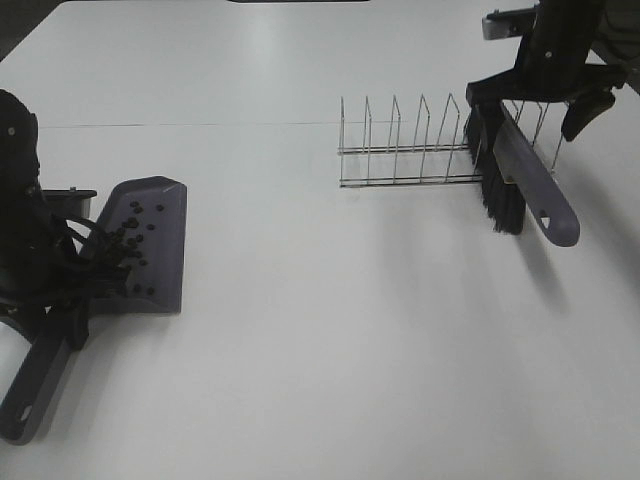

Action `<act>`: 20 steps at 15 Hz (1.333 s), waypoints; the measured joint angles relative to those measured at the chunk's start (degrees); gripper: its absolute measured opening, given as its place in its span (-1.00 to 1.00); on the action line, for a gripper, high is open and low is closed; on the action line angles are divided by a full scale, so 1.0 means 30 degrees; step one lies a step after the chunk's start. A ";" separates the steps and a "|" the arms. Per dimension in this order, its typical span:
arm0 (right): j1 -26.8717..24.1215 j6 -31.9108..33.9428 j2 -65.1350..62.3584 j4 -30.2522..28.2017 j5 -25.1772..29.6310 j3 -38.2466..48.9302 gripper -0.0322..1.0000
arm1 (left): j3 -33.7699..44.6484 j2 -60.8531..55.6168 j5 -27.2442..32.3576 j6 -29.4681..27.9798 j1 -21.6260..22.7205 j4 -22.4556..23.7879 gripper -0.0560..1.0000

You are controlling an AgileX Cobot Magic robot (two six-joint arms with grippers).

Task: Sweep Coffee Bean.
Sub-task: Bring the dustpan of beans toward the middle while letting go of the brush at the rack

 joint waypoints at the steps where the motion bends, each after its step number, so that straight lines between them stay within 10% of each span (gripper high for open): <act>1: 0.0000 -0.0134 -0.0688 0.0401 0.0038 0.0000 0.74 | 0.0000 0.0000 0.0019 0.0000 0.0000 -0.0172 -0.27; 8: 0.0000 -0.1356 -0.5290 0.2311 0.0095 0.1070 0.74 | 0.0000 0.0000 0.0344 0.0363 0.0000 -0.1012 -0.27; 20: 0.0000 -0.1413 -1.8755 0.2941 -0.3934 1.8869 0.73 | -0.3915 0.1891 0.0955 0.0630 0.0000 -0.1299 -0.27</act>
